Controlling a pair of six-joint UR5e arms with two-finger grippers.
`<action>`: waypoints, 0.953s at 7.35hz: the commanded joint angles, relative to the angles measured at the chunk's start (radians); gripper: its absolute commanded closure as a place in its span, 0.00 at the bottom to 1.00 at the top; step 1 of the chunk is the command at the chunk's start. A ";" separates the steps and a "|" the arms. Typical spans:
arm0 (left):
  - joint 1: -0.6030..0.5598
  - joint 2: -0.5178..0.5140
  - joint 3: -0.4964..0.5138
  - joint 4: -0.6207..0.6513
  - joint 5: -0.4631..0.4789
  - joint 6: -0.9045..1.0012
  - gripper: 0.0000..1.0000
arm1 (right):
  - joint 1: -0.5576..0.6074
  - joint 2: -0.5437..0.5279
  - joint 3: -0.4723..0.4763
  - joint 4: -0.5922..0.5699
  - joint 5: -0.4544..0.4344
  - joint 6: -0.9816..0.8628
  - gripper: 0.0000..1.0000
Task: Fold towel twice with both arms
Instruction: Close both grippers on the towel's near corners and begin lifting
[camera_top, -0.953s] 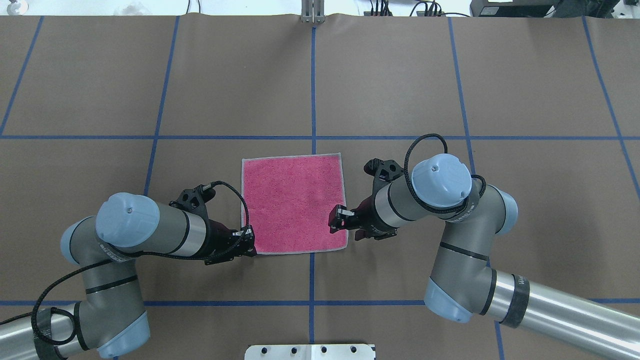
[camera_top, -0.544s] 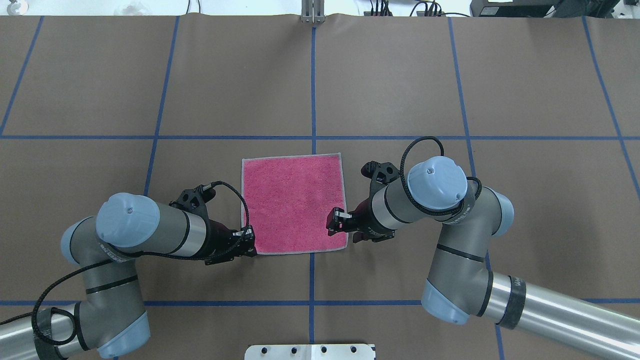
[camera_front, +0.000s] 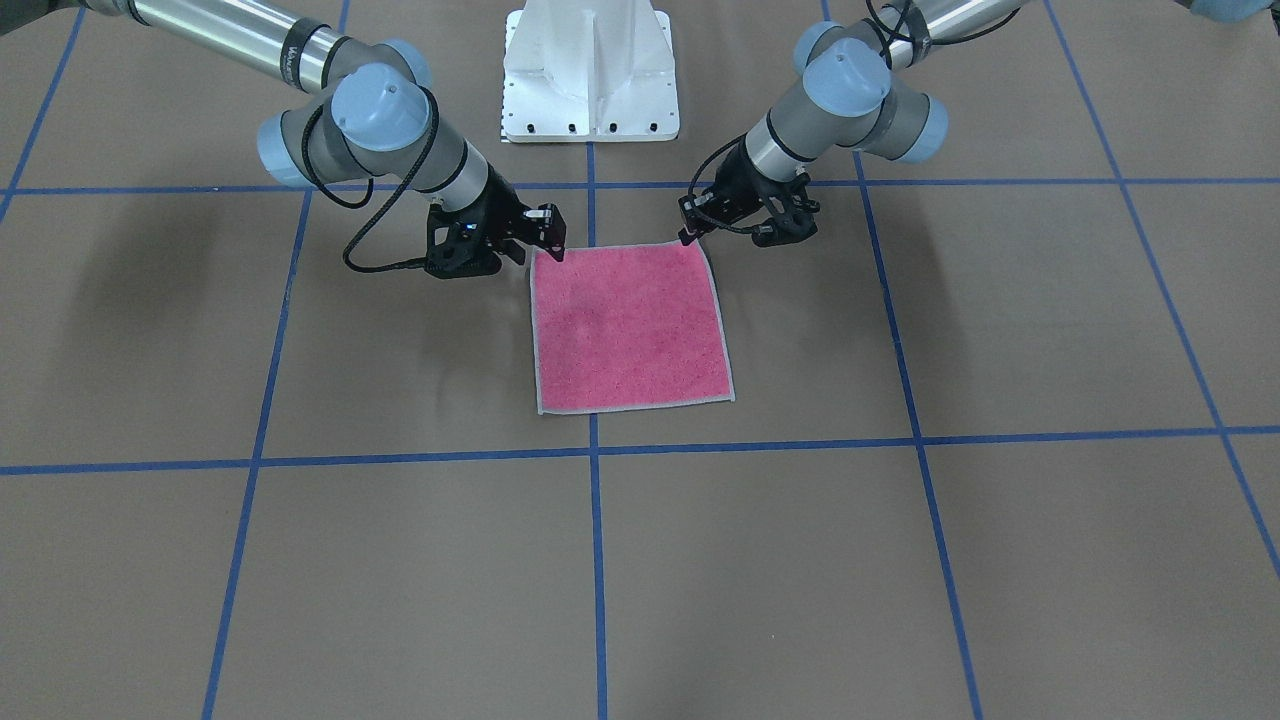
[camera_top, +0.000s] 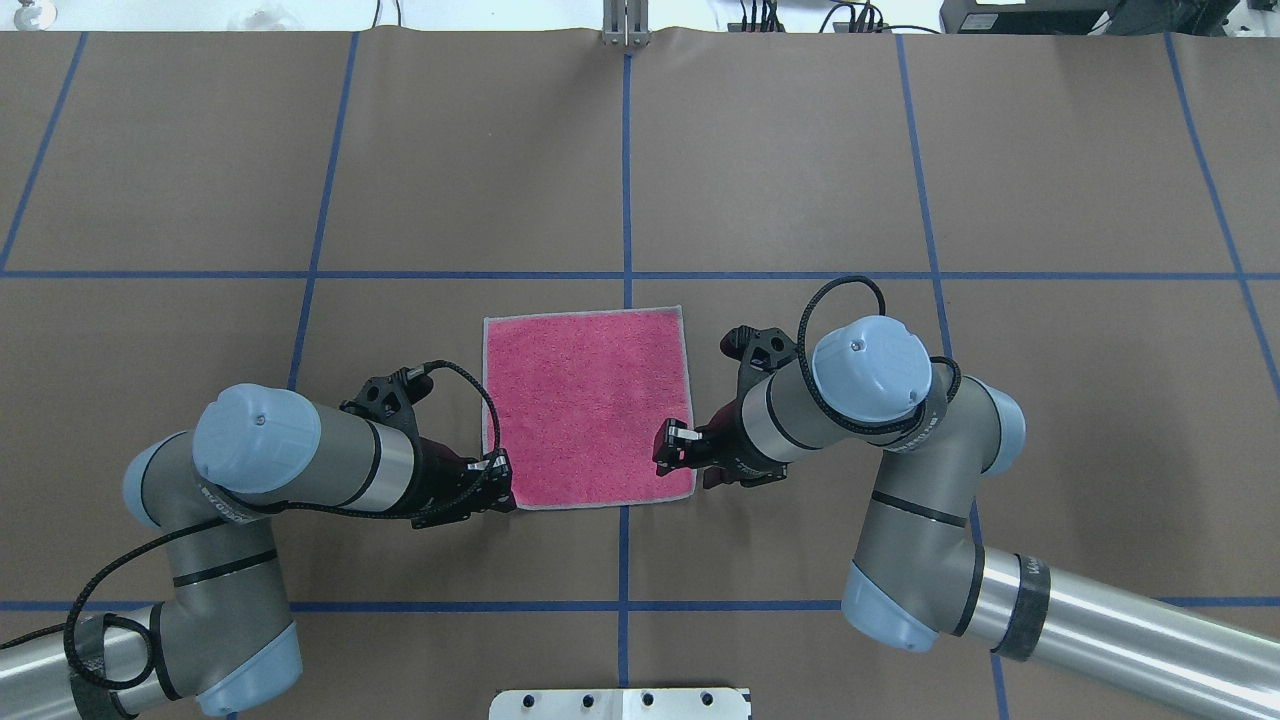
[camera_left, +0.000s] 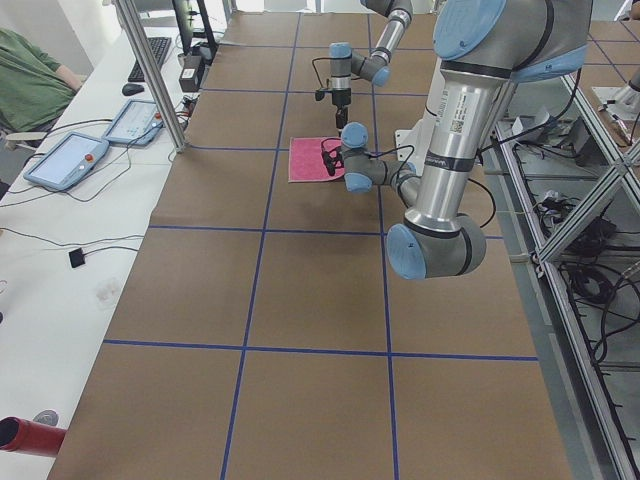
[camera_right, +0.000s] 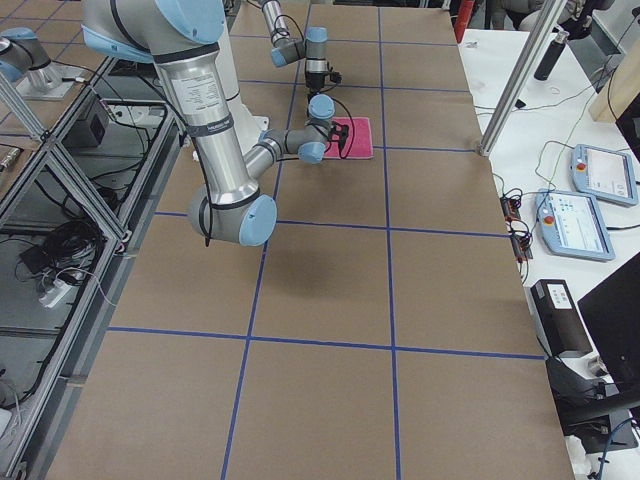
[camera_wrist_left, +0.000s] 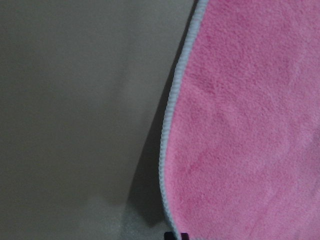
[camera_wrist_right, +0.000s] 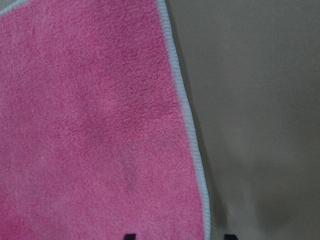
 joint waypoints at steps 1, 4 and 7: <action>0.000 0.000 0.001 0.000 -0.001 0.000 1.00 | -0.004 0.000 -0.002 0.000 0.000 0.000 0.40; 0.000 0.000 0.001 0.000 0.001 0.000 1.00 | -0.005 0.002 -0.026 0.001 0.000 -0.005 0.45; 0.000 0.001 0.001 0.000 0.001 0.000 1.00 | -0.005 0.008 -0.026 0.003 0.000 0.001 0.77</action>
